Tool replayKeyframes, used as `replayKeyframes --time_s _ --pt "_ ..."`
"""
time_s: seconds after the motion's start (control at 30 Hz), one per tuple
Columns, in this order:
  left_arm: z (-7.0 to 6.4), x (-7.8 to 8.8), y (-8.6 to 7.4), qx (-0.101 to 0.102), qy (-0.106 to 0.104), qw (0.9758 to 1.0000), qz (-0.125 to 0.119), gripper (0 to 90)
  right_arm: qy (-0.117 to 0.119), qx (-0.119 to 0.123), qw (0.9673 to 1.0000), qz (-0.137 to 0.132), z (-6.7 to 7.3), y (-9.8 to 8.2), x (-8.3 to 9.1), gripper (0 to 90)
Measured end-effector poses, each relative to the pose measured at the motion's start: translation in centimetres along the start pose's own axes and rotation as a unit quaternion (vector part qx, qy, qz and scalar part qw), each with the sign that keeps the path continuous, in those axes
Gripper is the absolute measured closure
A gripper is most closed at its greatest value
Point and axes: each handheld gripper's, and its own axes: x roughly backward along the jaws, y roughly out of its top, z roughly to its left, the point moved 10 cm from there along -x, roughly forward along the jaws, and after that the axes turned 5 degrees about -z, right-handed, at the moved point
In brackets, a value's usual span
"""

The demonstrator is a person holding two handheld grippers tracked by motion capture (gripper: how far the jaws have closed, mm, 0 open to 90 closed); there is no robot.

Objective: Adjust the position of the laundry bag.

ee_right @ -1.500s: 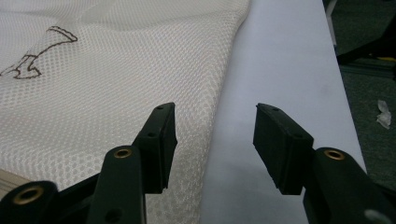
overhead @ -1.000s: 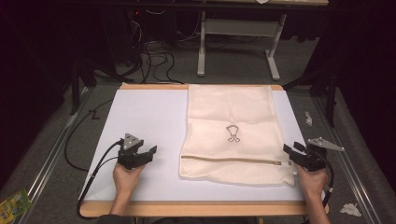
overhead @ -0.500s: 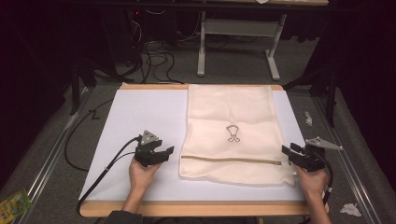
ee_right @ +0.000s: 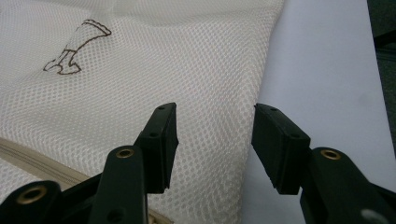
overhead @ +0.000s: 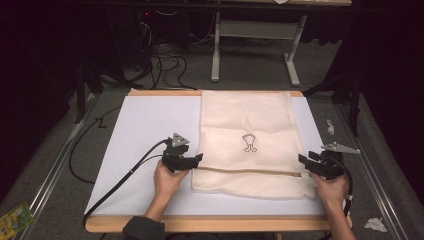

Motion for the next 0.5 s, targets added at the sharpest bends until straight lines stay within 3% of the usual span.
replayKeyframes --time_s 0.1,0.23,0.3,0.5 --pt "-0.1 -0.8 0.0 0.012 -0.001 0.9999 0.009 34.8 -0.002 0.003 1.0000 0.006 0.1 0.1 -0.2 49.9" --pt "0.0 -2.0 -0.3 0.000 0.012 0.9994 0.032 34.4 -0.010 0.008 0.9997 0.022 0.0 0.3 -0.6 48.2" --pt "-0.1 -2.4 -0.4 0.010 0.010 0.9993 0.034 34.4 -0.014 0.011 0.9996 0.024 -0.1 0.4 -0.8 47.7" --pt "0.2 -3.2 -1.2 0.012 0.021 0.9985 0.048 35.2 -0.019 0.004 0.9990 0.040 -0.2 0.2 -1.4 46.6"
